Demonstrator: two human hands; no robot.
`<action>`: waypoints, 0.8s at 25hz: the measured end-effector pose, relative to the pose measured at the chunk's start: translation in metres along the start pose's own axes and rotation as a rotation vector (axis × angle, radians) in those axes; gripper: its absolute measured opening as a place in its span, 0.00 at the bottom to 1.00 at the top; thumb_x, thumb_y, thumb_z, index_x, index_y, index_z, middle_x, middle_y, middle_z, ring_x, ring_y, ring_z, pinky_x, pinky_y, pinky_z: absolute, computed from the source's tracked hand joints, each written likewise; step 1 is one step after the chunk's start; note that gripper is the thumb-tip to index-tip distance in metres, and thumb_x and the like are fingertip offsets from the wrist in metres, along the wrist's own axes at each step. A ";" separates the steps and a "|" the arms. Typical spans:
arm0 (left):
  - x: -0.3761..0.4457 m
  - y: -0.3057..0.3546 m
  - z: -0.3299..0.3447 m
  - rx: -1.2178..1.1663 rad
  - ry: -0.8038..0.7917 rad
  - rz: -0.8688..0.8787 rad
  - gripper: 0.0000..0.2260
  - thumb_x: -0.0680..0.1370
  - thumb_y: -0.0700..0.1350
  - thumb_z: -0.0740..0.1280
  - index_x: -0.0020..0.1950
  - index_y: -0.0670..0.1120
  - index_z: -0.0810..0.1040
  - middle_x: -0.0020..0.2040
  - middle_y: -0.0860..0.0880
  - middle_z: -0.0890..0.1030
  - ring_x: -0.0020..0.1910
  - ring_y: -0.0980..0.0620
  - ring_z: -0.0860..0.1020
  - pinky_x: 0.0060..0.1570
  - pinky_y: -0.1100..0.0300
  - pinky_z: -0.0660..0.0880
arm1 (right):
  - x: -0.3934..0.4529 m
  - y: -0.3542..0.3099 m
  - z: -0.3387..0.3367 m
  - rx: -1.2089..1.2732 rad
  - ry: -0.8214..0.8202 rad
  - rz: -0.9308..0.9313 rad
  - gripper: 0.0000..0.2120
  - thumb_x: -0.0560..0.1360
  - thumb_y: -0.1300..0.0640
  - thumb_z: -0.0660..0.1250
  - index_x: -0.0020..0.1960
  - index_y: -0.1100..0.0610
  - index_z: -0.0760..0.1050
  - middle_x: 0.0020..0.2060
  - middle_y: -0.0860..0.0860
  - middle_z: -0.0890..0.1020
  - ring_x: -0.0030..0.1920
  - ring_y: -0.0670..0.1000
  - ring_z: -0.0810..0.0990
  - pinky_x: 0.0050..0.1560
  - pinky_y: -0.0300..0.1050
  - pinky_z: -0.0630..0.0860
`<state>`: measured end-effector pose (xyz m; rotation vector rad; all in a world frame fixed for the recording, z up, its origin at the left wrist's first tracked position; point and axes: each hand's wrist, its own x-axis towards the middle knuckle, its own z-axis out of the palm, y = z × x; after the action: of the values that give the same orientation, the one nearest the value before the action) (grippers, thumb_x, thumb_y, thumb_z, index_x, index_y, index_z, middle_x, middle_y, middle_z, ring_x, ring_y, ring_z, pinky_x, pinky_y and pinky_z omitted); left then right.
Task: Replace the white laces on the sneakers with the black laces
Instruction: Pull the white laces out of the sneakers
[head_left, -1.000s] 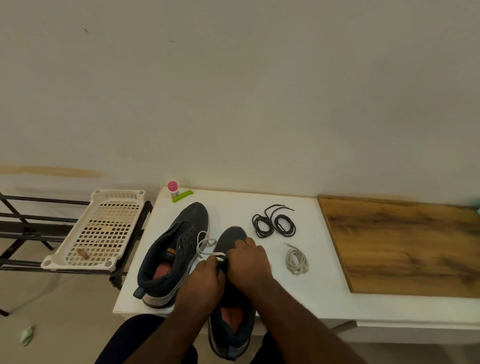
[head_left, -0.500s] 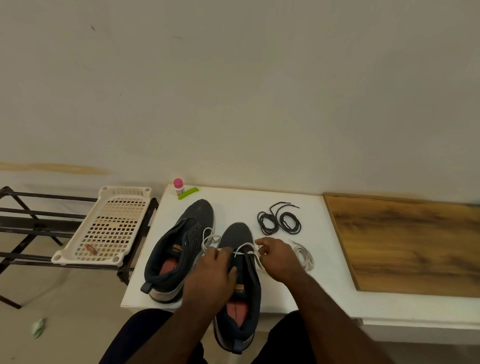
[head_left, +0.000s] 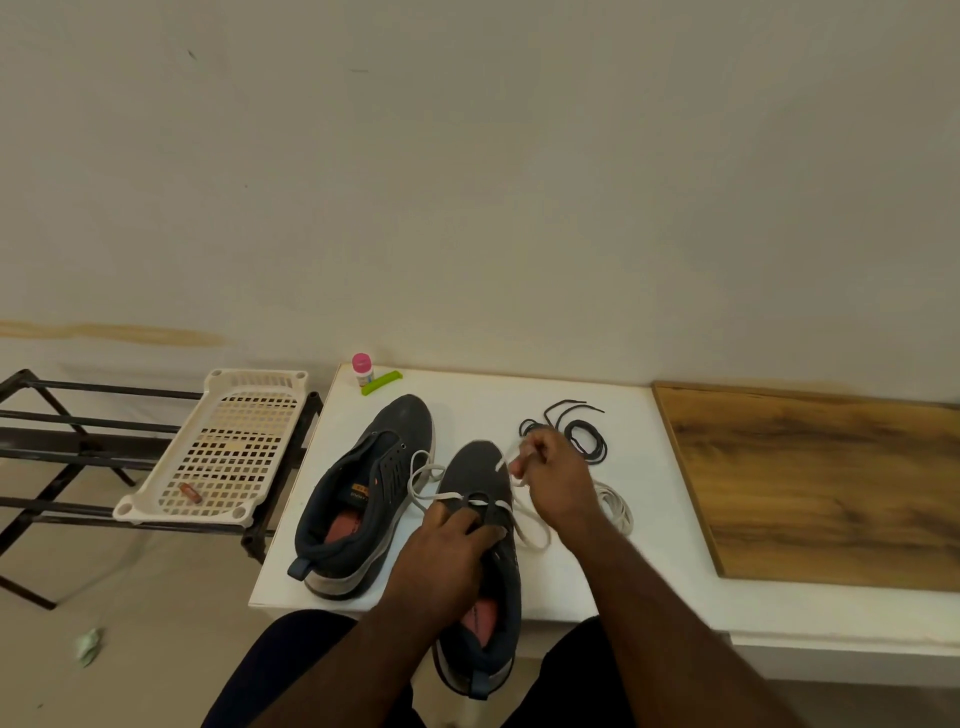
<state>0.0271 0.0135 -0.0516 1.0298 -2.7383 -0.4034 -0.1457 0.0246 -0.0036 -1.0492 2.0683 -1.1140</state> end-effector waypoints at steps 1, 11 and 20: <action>-0.001 0.000 0.000 -0.013 -0.005 0.000 0.20 0.75 0.48 0.62 0.66 0.56 0.77 0.59 0.52 0.79 0.56 0.46 0.73 0.51 0.55 0.75 | 0.005 -0.003 -0.005 -0.013 -0.014 -0.007 0.09 0.80 0.62 0.60 0.48 0.52 0.75 0.39 0.48 0.83 0.45 0.50 0.81 0.49 0.46 0.76; -0.001 0.000 0.002 -0.074 -0.042 -0.027 0.21 0.76 0.46 0.61 0.69 0.54 0.75 0.62 0.51 0.76 0.60 0.45 0.70 0.56 0.55 0.72 | -0.009 0.013 0.014 -0.325 -0.083 -0.058 0.08 0.79 0.64 0.61 0.44 0.55 0.74 0.40 0.47 0.78 0.42 0.45 0.77 0.45 0.43 0.72; 0.000 0.000 0.003 -0.078 -0.052 -0.050 0.21 0.79 0.47 0.61 0.73 0.55 0.70 0.66 0.51 0.72 0.64 0.47 0.66 0.62 0.57 0.69 | -0.004 0.025 0.008 -0.266 -0.126 0.103 0.10 0.79 0.50 0.68 0.54 0.57 0.78 0.46 0.50 0.80 0.48 0.50 0.79 0.49 0.43 0.75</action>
<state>0.0260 0.0143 -0.0540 1.0839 -2.7227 -0.5472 -0.1464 0.0330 -0.0284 -1.0919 2.1812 -0.7172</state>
